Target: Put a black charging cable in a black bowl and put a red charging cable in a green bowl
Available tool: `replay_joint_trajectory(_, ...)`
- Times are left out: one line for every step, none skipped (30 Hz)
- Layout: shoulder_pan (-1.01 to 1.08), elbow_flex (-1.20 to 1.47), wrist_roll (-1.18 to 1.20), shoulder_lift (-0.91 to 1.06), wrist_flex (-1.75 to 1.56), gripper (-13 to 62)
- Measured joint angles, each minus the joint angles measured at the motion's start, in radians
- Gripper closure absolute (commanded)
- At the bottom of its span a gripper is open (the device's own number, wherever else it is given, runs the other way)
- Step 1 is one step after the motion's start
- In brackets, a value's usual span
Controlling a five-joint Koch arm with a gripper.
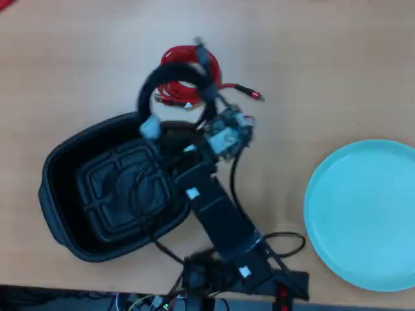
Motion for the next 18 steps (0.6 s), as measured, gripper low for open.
replay_joint_trajectory(-0.028,0.023,0.000,-0.014,-0.009,56.4)
replay_joint_trajectory(-0.049,0.061,0.000,-0.032,-0.028,56.4)
replay_joint_trajectory(-0.063,0.101,0.000,-0.052,-0.043,56.4)
replay_joint_trajectory(-0.080,0.140,0.000,-0.067,-0.064,56.5)
replay_joint_trajectory(-0.100,0.187,-0.003,-0.077,-0.091,56.5)
replay_joint_trajectory(-0.123,0.238,-0.009,-0.080,-0.114,56.5)
replay_joint_trajectory(-0.147,0.272,-0.014,-0.080,-0.130,56.5)
replay_joint_trajectory(-0.173,0.295,-0.014,-0.080,-0.150,56.5)
replay_joint_trajectory(-0.198,0.318,-0.015,-0.080,-0.181,56.5)
replay_joint_trajectory(-0.218,0.350,-0.015,-0.081,-0.219,56.5)
replay_joint_trajectory(-0.236,0.394,-0.017,-0.081,-0.264,56.5)
replay_joint_trajectory(-0.255,0.436,-0.017,-0.080,-0.305,56.5)
replay_joint_trajectory(-0.272,0.477,-0.017,-0.081,-0.344,56.5)
replay_joint_trajectory(-0.287,0.520,-0.017,-0.081,-0.382,56.5)
replay_joint_trajectory(-0.302,0.561,-0.017,-0.081,-0.422,56.4)
replay_joint_trajectory(-0.324,0.601,-0.017,-0.081,-0.459,56.4)
replay_joint_trajectory(-0.350,0.641,-0.017,-0.081,-0.499,56.4)
replay_joint_trajectory(-0.374,0.687,-0.017,-0.081,-0.543,56.4)
